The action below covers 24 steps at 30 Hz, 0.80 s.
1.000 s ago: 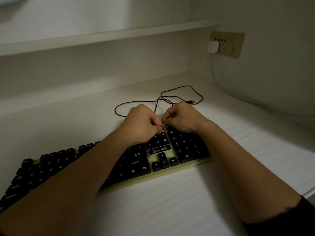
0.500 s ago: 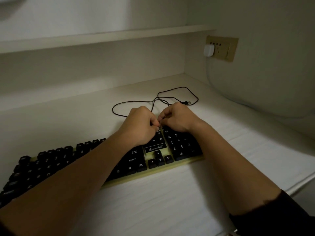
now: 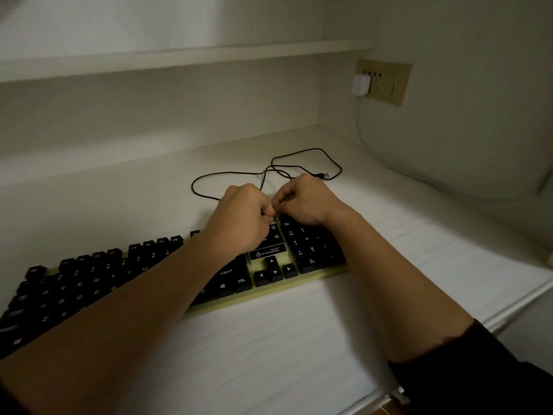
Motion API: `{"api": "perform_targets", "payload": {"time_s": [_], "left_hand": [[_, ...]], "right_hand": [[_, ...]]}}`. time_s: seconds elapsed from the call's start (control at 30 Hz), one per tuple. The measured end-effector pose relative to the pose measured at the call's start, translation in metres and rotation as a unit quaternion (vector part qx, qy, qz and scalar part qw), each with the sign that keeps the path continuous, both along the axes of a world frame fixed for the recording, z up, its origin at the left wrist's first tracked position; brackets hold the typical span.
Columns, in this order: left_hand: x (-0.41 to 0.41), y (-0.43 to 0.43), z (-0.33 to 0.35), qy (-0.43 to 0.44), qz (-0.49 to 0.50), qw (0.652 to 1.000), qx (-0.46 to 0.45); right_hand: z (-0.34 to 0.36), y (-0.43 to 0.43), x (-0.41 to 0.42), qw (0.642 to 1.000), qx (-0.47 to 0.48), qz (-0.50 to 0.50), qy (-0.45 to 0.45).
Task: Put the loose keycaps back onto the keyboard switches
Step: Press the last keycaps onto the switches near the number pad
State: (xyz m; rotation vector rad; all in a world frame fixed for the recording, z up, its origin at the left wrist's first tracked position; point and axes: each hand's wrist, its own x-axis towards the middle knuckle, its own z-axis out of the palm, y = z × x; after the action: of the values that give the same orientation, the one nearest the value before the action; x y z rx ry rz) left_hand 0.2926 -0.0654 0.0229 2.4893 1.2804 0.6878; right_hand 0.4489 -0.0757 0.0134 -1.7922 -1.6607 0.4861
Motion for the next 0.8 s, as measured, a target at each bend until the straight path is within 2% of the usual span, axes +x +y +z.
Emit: {"api": "perform_targets", "payload": {"time_s": [0.4,0.63,0.8], "left_hand": [[-0.007,0.002,-0.006,0.000,-0.045,0.998,0.041],[-0.017,-0.007,-0.004,0.049,-0.069,0.996,0.013],[-0.020,-0.009,-0.008,0.031,-0.052,0.998,0.007]], "right_hand": [[-0.002,0.003,0.000,1.000,0.004,0.002,-0.016],[-0.005,0.002,0.001,1.000,0.004,-0.003,-0.004],[-0.006,0.004,0.001,1.000,0.002,-0.003,0.002]]}}
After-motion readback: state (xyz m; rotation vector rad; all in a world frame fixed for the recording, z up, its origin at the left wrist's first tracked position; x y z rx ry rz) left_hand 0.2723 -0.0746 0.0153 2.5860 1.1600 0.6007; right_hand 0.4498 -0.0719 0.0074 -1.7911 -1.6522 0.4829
